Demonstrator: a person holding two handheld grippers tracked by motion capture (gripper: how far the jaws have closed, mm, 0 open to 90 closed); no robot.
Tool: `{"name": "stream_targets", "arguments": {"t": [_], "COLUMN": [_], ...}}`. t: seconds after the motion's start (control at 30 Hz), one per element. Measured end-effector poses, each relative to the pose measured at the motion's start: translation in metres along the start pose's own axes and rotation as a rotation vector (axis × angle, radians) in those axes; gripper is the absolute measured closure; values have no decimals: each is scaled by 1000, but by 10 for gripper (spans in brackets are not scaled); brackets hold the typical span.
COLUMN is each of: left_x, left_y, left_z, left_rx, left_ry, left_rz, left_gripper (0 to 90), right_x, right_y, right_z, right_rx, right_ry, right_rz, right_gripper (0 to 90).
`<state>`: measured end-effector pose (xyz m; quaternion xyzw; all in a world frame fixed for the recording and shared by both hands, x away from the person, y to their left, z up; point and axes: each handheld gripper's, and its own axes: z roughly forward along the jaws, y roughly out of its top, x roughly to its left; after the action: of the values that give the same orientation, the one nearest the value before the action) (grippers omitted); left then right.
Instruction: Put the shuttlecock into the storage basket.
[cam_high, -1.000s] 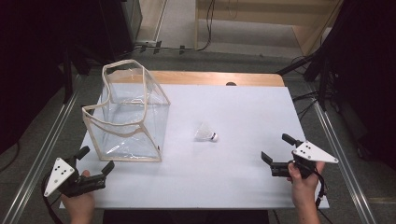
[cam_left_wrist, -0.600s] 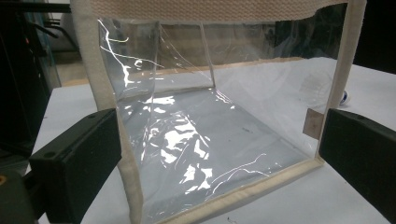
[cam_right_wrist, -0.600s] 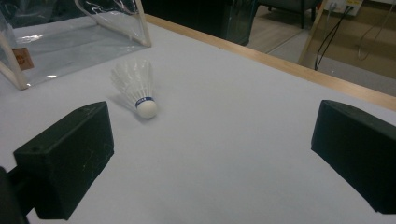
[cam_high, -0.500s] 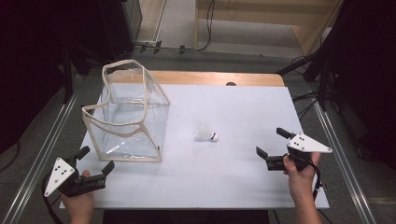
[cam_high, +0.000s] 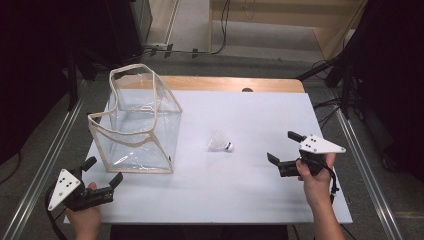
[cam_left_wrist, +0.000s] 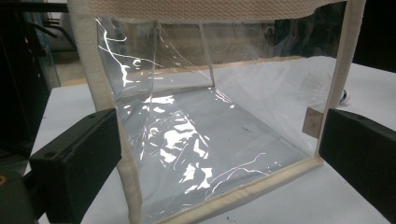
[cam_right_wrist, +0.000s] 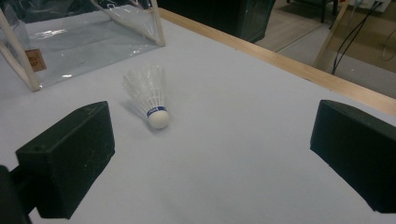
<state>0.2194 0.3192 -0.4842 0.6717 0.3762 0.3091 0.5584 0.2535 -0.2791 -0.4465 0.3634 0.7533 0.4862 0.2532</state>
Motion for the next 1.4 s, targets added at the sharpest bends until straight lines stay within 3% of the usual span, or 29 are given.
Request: {"name": "stream_targets", "arguments": {"t": [0.33,1.4], "left_x": [0,0], "left_y": [0,0], "left_z": [0,1], "left_rx": [1,2], "left_ry": [0,-1], "left_rz": [2,5], "left_gripper": [0,0], "right_x": [4,9], "right_y": [9,30], "right_z": [16,59], "right_rx": [40,146], "right_ry": [51,137], "right_rz": [-38,-100], "right_gripper": [0,0]}}
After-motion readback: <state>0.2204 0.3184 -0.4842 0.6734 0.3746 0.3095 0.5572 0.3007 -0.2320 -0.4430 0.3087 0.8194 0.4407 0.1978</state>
